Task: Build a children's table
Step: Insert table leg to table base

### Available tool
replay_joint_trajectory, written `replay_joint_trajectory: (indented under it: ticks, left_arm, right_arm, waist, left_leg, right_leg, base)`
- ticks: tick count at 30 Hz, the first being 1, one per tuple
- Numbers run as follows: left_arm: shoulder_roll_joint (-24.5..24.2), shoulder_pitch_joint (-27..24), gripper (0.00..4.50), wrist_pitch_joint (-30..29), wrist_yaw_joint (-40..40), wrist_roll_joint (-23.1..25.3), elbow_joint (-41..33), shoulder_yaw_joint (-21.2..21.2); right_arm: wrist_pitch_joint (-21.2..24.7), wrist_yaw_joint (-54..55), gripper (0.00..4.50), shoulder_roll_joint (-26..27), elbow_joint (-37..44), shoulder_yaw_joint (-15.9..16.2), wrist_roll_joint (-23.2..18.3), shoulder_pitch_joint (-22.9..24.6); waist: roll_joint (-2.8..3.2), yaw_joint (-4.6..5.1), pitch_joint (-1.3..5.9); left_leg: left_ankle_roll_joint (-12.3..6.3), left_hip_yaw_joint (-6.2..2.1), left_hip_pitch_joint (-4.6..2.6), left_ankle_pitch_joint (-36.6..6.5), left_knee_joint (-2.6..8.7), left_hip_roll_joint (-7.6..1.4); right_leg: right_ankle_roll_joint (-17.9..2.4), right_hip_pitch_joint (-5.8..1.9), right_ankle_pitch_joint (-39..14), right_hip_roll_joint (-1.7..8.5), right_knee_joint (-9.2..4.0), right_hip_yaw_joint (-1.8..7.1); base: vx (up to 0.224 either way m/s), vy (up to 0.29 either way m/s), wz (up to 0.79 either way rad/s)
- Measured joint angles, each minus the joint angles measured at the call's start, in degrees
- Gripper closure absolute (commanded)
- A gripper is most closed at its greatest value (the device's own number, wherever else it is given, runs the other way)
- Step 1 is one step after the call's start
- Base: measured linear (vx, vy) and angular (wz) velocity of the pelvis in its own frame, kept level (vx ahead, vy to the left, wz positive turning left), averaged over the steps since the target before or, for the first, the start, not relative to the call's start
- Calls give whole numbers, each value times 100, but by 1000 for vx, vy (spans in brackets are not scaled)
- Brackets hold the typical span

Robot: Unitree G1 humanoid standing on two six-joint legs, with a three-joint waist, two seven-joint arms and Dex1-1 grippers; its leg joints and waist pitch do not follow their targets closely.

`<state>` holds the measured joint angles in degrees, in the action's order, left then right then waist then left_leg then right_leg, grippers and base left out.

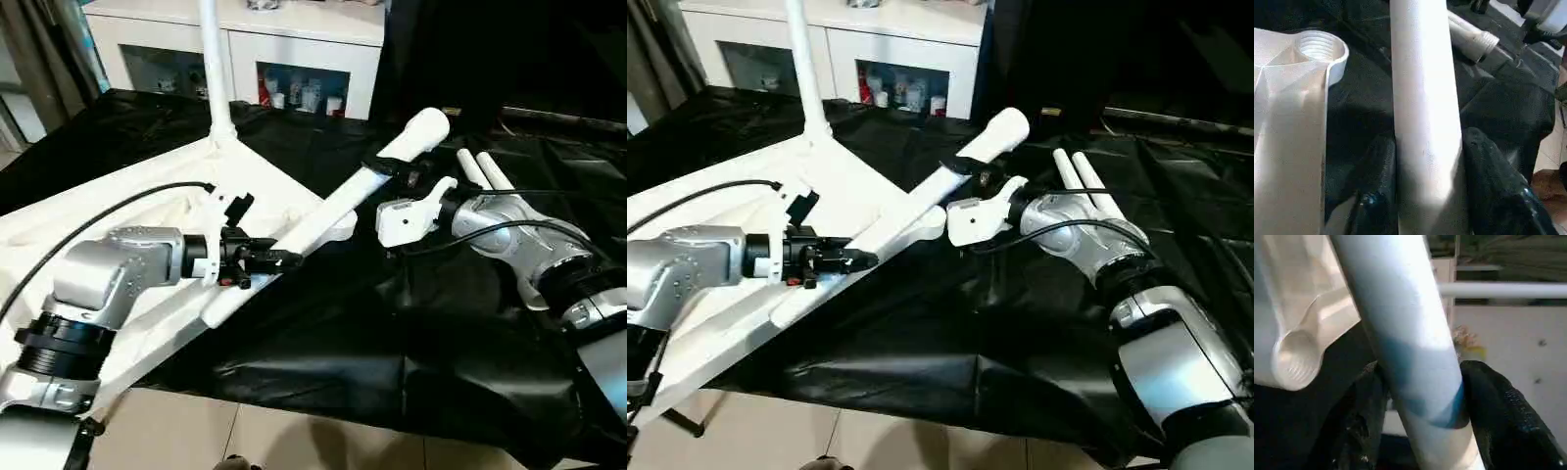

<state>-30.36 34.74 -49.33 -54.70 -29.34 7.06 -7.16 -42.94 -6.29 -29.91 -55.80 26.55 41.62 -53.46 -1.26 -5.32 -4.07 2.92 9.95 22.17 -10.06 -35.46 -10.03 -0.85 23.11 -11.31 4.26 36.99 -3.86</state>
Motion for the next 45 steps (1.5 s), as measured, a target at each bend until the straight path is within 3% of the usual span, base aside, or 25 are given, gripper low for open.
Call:
replay_joint_trajectory:
  ticks: [3,7,11,14,17,20,22,25,27,29,32,33,39,45]
  left_arm:
    - [117,336,188,799,-281,-214,-297,412]
    - [266,654,185,1262,-257,-355,-445,866]
    - [673,665,185,1465,130,-520,-111,1157]
    - [848,1008,185,1803,646,-578,456,1617]
    - [802,1310,185,2300,1118,-406,882,1970]
    - [729,1186,185,2813,1382,92,1258,1910]
    - [751,1071,185,2983,1499,280,1463,1813]
    - [780,1013,185,3261,1694,456,1885,1804]
    - [783,1012,185,3355,1720,494,2049,1811]
    - [819,1011,185,3376,1684,519,2080,1810]
    - [854,944,168,3312,1452,526,2024,1730]
    - [849,805,158,3149,1223,460,1816,1612]
    - [975,353,108,2211,366,-157,815,1004]
    - [1320,402,70,1490,294,-988,134,1024]
  right_arm:
    - [280,-216,252,-29,-362,37,-41,268]
    - [358,-316,267,-25,-516,128,18,475]
    - [358,-318,270,-107,-501,101,3,462]
    - [348,-485,270,-105,-501,40,-195,478]
    - [319,-880,271,46,-501,-397,-878,600]
    - [308,-2064,272,479,-315,-1189,-2539,795]
    - [381,-2553,272,563,-82,-1355,-3107,831]
    - [1019,-3508,272,678,654,-1734,-4302,1006]
    - [1711,-4104,273,835,1203,-1970,-5101,1186]
    - [2275,-4484,273,960,1522,-2093,-5582,1277]
    - [3584,-4930,273,1111,2008,-2288,-6444,1301]
    - [4323,-5077,273,1081,2212,-2341,-6758,1282]
    - [6632,-5568,274,678,2649,-2231,-7414,1243]
    - [7570,-5665,274,577,3083,-2203,-7760,1244]
  waist:
    - [-15,-49,0]
    - [58,21,-2]
    - [51,60,-5]
    - [50,45,-6]
    - [50,41,-4]
    - [51,33,-5]
    - [50,13,-5]
    - [48,-43,-5]
    - [48,-95,-4]
    - [48,-125,-4]
    - [49,-183,-4]
    - [50,-216,-4]
    - [49,-395,-4]
    - [49,-424,-4]
  left_leg:
    - [-3,-6,4,-2,-7,0]
    - [-15,15,-2,-9,-12,8]
    - [-13,5,-6,-8,-12,-6]
    - [-12,0,-2,-8,-12,-7]
    - [-17,2,-3,-11,-13,-5]
    - [-28,8,2,-18,-13,-6]
    - [-30,8,6,-18,-14,-6]
    - [-32,6,7,-17,-17,-6]
    - [-33,5,4,-17,-19,-7]
    - [-34,6,4,-16,-20,-8]
    - [-38,6,4,-12,-20,-8]
    - [-38,7,2,-12,-20,-8]
    - [-36,9,8,-12,-20,-8]
    - [-33,10,3,-11,-19,-8]
  right_leg:
    - [-1,-5,0,1,-3,-5]
    - [-2,-1,1,13,4,14]
    - [-3,3,1,-8,9,8]
    - [-6,5,3,-12,8,5]
    - [-6,2,3,-9,0,9]
    - [-9,5,1,-6,-2,9]
    - [-11,6,0,-5,-2,7]
    - [-12,4,0,-4,-2,4]
    - [-13,2,0,-3,-1,4]
    - [-17,2,2,-2,0,2]
    - [-20,2,4,0,2,0]
    - [-20,0,3,2,0,0]
    - [-23,2,0,5,-1,-3]
    - [-22,1,-1,6,1,-3]
  base:
    - [0,0,0]
    - [0,0,0]
    - [0,0,0]
    - [0,0,0]
    - [0,0,0]
    - [0,0,0]
    - [0,0,0]
    - [0,0,0]
    - [0,0,0]
    - [0,0,0]
    - [0,0,0]
    - [0,0,0]
    - [0,0,0]
    - [0,0,0]
